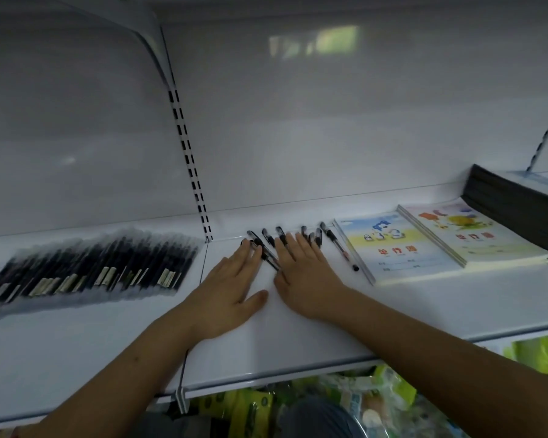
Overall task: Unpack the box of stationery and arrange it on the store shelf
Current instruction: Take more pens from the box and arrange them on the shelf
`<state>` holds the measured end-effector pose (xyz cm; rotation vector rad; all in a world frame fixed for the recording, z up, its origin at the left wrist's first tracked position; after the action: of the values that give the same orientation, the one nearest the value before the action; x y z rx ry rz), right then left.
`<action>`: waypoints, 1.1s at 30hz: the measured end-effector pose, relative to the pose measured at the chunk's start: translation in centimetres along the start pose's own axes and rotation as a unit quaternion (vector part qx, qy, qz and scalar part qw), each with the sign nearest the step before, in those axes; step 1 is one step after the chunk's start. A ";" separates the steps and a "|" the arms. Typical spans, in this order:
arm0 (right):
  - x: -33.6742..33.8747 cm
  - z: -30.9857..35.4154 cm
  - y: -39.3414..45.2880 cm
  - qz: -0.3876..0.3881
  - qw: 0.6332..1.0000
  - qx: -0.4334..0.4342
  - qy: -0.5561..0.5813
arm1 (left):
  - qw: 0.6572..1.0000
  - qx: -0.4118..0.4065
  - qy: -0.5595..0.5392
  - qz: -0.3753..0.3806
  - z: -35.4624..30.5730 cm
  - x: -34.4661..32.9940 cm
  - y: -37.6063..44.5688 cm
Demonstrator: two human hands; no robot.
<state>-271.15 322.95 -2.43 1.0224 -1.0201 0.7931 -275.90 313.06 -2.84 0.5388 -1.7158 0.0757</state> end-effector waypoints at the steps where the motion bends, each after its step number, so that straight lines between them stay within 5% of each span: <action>1: 0.2 0.5 0.4 -0.004 0.999 0.001 0.050 | 1.000 -0.001 0.010 0.009 -0.1 -0.2 0.0; 4: 3.5 -1.5 0.8 -0.036 0.975 -0.042 0.215 | 0.999 0.015 0.001 0.040 -1.0 -0.5 0.4; 12: 5.5 -14.0 -2.0 0.011 0.998 -0.057 0.015 | 0.999 0.001 -0.028 0.047 -6.6 -2.6 5.1; 18: 5.8 -15.5 -2.2 -0.075 0.995 -0.066 -0.007 | 0.998 -0.055 -0.039 0.011 -9.9 -2.9 7.4; 23: 9.6 -14.1 -3.6 -0.222 0.974 -0.025 -0.042 | 0.998 -0.056 -0.007 -0.008 -10.8 -3.9 9.2; 29: 7.6 -16.2 -3.6 -0.137 0.987 -0.089 -0.006 | 0.999 -0.048 0.009 -0.007 -10.6 -4.8 10.3; 33: 11.0 -17.2 -4.3 -0.225 0.971 -0.070 -0.030 | 0.998 -0.053 0.017 -0.003 -11.3 -5.0 10.6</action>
<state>-258.48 338.42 3.66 1.1064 -0.8358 0.3158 -269.13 327.81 -2.42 0.4616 -1.6751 -0.0117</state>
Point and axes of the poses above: each hand's wrist, its own y-axis towards the middle knuckle, its own x-axis out of the back of the hand, z = x × y, the point moved 10 cm from there along y, towards the middle knuckle, and after that the axes turned 12 degrees about -z, right-handed, at the moved point
